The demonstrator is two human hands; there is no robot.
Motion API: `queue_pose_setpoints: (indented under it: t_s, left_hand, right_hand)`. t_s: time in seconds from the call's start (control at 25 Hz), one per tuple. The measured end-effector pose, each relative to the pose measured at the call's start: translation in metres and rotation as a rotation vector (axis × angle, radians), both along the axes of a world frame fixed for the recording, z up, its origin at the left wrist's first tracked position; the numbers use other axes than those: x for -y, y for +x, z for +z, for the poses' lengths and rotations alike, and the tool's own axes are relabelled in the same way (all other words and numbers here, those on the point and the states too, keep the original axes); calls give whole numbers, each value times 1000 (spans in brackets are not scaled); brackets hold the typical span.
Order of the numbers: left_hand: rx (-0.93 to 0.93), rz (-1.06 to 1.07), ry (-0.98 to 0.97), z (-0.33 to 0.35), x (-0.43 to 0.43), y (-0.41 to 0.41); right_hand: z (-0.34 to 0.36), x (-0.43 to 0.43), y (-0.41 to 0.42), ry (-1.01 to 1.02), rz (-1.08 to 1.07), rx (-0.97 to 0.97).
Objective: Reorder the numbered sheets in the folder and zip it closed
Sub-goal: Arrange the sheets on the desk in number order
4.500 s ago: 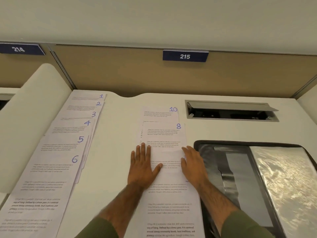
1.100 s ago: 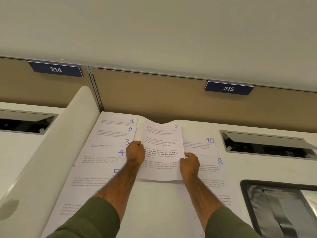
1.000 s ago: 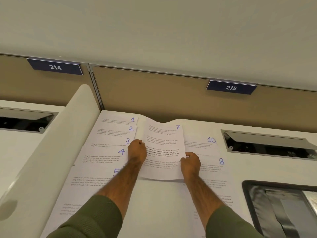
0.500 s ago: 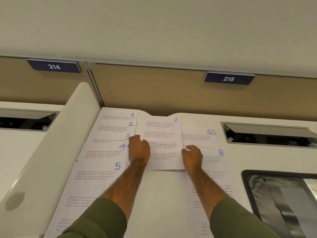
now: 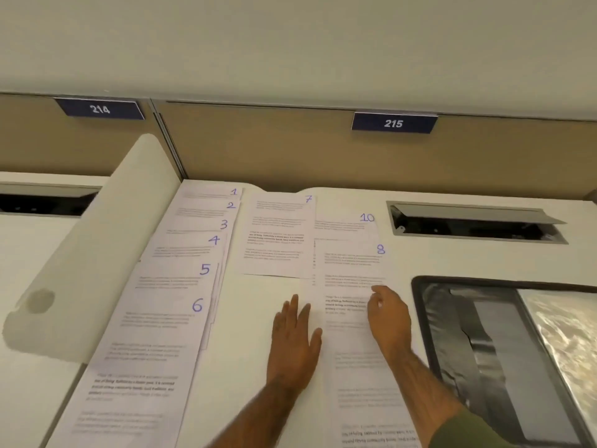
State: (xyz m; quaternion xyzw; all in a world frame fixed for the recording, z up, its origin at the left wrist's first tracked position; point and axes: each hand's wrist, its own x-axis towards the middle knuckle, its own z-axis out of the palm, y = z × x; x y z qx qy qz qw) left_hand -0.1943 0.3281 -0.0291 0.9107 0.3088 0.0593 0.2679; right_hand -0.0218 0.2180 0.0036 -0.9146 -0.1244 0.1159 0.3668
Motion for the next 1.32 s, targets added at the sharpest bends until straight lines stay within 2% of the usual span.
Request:
queue_pose_setpoints:
  t_s: [0.16, 0.28, 0.44, 0.68, 0.84, 1.04, 1.32]
  left_hand:
    - [-122, -186, 114, -14, 50, -17]
    - [-158, -183, 164, -20, 57, -15]
    - [-181, -197, 231, -15, 44, 10]
    - [-188, -259, 259, -13, 32, 42]
    - [-191, -224, 245, -30, 33, 44]
    - [-176, -202, 296, -35, 35, 47]
    - [-166, -191, 291, -35, 32, 50]
  right_hand:
    - [0, 90, 5, -114, -5, 60]
    - [-6, 132, 7, -205, 14, 124]
    - [-2, 150, 13, -299, 119, 89]
    - [-1, 126, 37, -450, 395, 167]
    - [1, 93, 63, -495, 527, 201]
    - [1, 50, 108, -548, 622, 227]
    - [-16, 0, 149, -517, 630, 131]
